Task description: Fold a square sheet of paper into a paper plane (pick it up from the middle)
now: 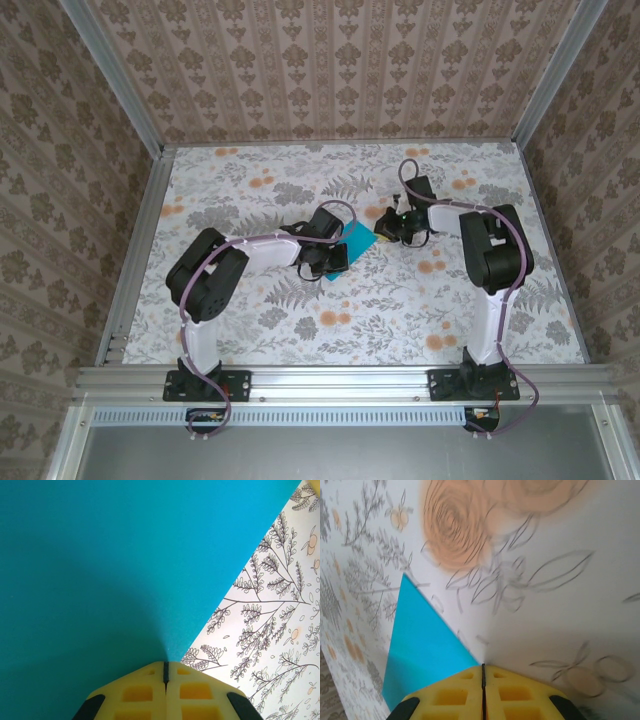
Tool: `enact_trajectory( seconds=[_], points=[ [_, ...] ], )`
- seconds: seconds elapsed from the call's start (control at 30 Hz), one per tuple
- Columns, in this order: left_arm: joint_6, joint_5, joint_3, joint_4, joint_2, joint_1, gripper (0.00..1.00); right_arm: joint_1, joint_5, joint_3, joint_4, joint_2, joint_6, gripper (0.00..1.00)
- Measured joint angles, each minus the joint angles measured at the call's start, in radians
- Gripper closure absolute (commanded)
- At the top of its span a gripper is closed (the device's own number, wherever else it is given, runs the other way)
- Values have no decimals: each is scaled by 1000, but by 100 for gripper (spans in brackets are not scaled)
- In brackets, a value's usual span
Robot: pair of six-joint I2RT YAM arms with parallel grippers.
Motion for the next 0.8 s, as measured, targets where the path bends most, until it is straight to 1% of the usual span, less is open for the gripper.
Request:
enact_trajectory(
  seconds=[0.2,0.33,0.43,0.57,0.8],
  points=[
    [0,0,6,-21,0,0,98,-29,32,12,9,-2,0,90],
    [0,0,8,-25,0,0,98,-24,31,-32,30,-59,5,90],
    [0,0,11,-32,0,0,98,2,28,-74,42,-120,16,89],
    [0,0,13,-39,0,0,98,63,24,-114,56,-167,25,89],
    [0,0,22,-51,4,0,97,142,2,-135,61,-143,50,89]
  ],
)
